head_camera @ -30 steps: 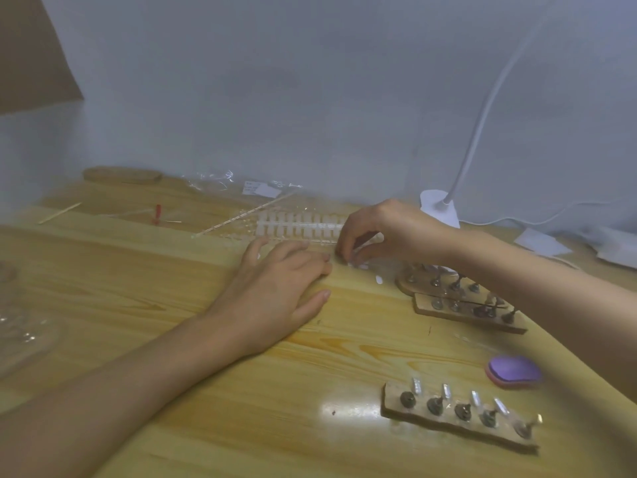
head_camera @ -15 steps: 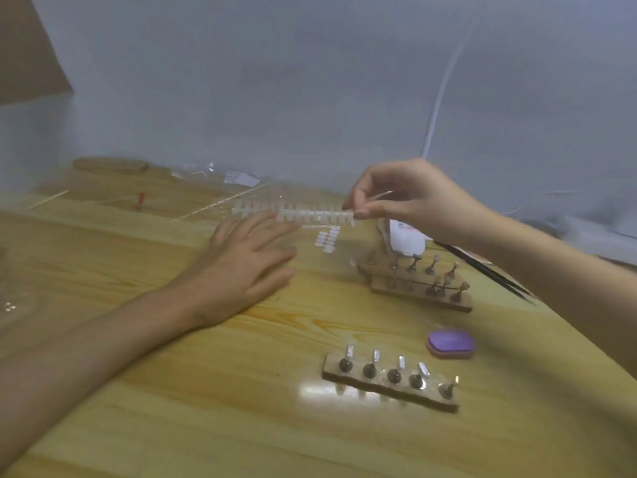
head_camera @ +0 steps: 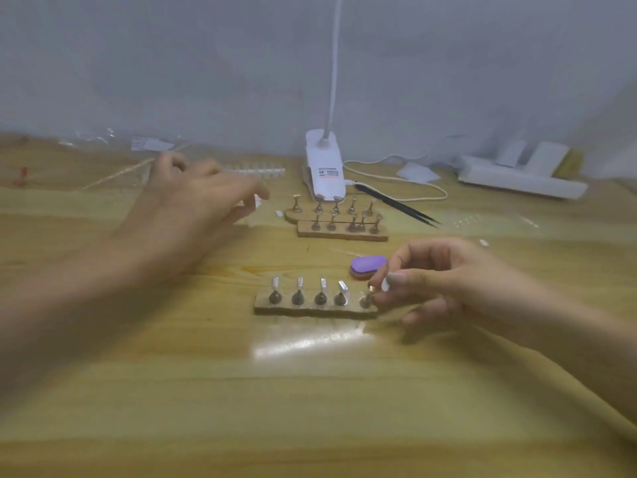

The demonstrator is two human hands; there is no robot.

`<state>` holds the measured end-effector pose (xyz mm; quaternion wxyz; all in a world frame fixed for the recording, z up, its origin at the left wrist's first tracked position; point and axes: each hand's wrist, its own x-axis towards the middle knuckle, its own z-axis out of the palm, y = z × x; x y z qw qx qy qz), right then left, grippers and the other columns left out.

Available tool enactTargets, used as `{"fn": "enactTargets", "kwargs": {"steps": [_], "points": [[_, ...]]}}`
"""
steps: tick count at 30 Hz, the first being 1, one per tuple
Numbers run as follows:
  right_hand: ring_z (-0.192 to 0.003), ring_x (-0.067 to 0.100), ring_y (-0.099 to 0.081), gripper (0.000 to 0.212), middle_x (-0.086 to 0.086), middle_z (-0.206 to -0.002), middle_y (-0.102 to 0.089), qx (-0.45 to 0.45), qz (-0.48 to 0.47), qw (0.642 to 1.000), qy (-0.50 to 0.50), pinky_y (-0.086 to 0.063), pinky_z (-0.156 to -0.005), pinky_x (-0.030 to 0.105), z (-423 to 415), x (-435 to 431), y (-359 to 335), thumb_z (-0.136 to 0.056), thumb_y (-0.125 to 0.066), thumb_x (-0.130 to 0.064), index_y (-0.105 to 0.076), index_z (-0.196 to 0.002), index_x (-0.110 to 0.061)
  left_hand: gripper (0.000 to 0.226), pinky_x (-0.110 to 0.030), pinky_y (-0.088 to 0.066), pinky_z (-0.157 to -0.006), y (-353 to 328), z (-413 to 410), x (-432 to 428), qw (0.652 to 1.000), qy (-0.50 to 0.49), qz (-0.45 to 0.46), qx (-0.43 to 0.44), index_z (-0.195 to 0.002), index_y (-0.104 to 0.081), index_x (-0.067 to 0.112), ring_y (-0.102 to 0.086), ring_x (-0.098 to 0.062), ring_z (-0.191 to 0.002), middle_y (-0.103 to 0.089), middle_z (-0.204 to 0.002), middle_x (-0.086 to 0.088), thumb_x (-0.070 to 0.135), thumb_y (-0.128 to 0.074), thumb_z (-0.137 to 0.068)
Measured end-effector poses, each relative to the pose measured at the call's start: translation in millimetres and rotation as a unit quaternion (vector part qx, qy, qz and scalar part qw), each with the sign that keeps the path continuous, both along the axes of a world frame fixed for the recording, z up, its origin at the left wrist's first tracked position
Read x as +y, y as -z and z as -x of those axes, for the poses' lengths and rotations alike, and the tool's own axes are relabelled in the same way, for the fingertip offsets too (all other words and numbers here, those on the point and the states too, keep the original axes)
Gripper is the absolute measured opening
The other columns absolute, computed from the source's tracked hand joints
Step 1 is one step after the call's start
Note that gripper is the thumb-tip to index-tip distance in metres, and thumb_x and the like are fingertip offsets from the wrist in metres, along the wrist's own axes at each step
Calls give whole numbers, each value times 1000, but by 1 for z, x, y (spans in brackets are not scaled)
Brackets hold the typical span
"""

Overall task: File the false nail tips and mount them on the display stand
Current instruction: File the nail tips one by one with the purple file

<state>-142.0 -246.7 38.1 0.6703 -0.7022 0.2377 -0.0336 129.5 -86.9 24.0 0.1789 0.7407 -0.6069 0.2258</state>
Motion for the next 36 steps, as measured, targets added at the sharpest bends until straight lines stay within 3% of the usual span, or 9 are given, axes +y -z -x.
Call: {"fn": "enactTargets", "kwargs": {"steps": [2, 5, 8, 11, 13, 16, 24, 33, 36], "points": [[-103, 26, -72, 24, 15, -102, -74, 15, 3, 1000, -8, -59, -63, 28, -3, 0, -4, -68, -79, -28, -70, -83, -12, 20, -38, -23, -86, -5, 4, -8, 1000, -12, -19, 4, -105, -65, 30, -58, -22, -93, -66, -95, 15, 36, -70, -87], [-100, 21, -72, 20, 13, -104, -75, 34, 9, 999, -24, -59, -63, 26, -9, -1, -8, -73, -75, -24, -68, -85, -10, 13, -41, -24, -88, -14, 7, -17, 999, -22, -29, 0, -102, -72, 33, -53, -24, -100, -64, -106, 9, 32, -67, -90], [-95, 18, -71, 15, 10, -102, -75, 38, 1, 999, -32, -59, -62, 26, -12, -1, -8, -74, -74, -20, -69, -82, -9, 41, -36, -22, -88, -17, 30, -20, 996, 44, -18, 78, -119, -65, 39, -51, -20, -110, -59, -120, 12, 6, -60, -94], [-89, 14, -69, 14, 9, -95, -74, 43, 3, 998, -39, -59, -64, 27, -14, -1, -7, -73, -74, -20, -69, -81, -10, 22, -42, -35, -94, -19, 70, -18, 968, 148, -28, 201, -116, -56, 43, -57, -6, -104, -64, -102, 24, 37, -53, -95], [-87, 13, -68, 14, 8, -91, -72, 46, 2, 998, -47, -59, -64, 27, -16, -2, -7, -76, -73, -19, -68, -84, -8, 38, -42, -36, -98, -18, 89, -16, 950, 171, -70, 250, -115, -45, 48, -54, 4, -101, -65, -93, 28, 68, -46, -82], [-85, 15, -69, 12, 9, -89, -70, 50, -1, 997, -59, -59, -66, 27, -17, -3, -9, -79, -71, -16, -67, -85, -7, 56, -29, -25, -98, -8, 99, -16, 956, 169, -85, 225, -118, -36, 53, -47, 9, -105, -62, -95, 31, 73, -55, -69], [-82, 17, -68, 10, 11, -86, -68, 46, 31, 997, -46, -61, -73, 33, -17, 2, -10, -92, -64, -2, -65, -81, -5, 65, -13, -16, -91, -3, 109, -19, 968, 130, -64, 205, -130, -33, 51, -45, 2, -103, -62, -91, 34, 52, -67, -75], [-82, 21, -72, 12, 9, -81, -71, 8, 15, 1000, -5, -62, -70, 35, -12, 7, -1, -90, -68, -7, -57, -86, -2, 60, -26, -20, -87, -9, 118, -25, 973, 101, -70, 193, -131, -34, 50, -40, 3, -100, -63, -83, 27, 60, -52, -75], [-81, 23, -72, 11, 12, -91, -71, -25, 77, 997, -7, -59, -61, 33, -7, 1, 1, -89, -71, -12, -60, -90, -7, 59, -29, -22, -90, -8, 119, -27, 971, 102, -65, 205, -128, -33, 51, -41, 2, -101, -64, -81, 26, 50, -62, -77]]}}
